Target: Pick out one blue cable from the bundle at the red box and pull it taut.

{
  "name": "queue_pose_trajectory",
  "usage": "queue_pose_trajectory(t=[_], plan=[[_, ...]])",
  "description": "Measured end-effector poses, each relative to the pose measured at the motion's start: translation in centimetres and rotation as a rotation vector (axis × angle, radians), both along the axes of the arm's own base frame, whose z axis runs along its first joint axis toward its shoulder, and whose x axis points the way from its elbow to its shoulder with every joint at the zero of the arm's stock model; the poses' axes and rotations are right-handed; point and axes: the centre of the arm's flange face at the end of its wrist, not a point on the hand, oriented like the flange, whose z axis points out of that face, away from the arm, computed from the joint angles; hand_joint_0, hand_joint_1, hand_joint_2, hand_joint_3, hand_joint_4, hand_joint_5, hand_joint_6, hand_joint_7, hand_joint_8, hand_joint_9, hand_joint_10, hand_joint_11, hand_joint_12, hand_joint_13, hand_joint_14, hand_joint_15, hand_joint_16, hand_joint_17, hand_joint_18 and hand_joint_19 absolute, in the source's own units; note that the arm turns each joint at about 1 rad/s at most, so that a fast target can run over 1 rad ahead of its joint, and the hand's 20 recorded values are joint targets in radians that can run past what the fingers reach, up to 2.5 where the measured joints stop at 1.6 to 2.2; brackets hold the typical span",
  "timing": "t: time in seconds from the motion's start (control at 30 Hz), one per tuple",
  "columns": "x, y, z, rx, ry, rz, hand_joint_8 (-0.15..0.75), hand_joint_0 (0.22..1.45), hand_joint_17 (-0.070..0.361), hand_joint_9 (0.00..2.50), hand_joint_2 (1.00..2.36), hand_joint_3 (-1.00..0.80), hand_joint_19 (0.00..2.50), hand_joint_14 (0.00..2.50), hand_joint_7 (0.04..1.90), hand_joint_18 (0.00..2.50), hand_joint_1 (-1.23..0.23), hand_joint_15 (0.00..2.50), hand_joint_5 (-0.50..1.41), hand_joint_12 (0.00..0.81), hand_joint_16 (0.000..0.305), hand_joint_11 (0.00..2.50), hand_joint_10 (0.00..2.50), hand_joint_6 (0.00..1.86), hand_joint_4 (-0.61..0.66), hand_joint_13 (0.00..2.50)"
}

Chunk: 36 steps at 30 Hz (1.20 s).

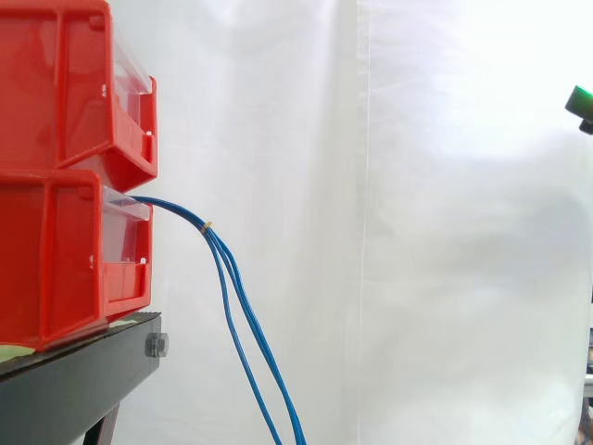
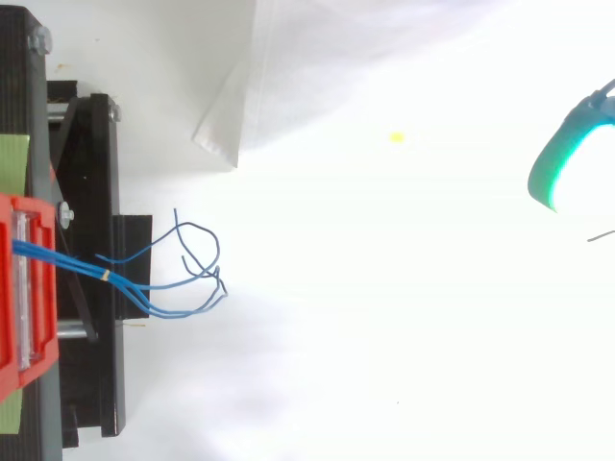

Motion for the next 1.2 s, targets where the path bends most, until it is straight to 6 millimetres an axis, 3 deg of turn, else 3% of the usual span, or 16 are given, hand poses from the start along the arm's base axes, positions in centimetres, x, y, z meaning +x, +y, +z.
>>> queue_pose_trajectory(t=[0.5,0.73,1.2], plan=[[-0.1,0.1,-0.7,-0.013,0.037,-0.016,0.237,0.51,0.126,0.54,1.0,-0.5,0.29,0.0,0.72,0.36,-0.63,0.13,-0.22,0.346,0.056,0.21,0.01,0.5,0.18,0.38],[2.3,0.4,-2.8,-0.029,-0.006,-0.042,0.242,0.51,0.122,0.57,1.0,-0.5,0.29,0.01,0.72,0.37,-0.63,0.14,-0.22,0.344,0.054,0.23,0.01,0.5,0.19,0.41],[7.2,1.2,-5.2,-0.096,-0.094,-0.111,0.244,0.52,0.12,0.63,1.0,-0.5,0.3,0.01,0.72,0.39,-0.63,0.16,-0.21,0.34,0.053,0.27,0.01,0.5,0.19,0.45]])
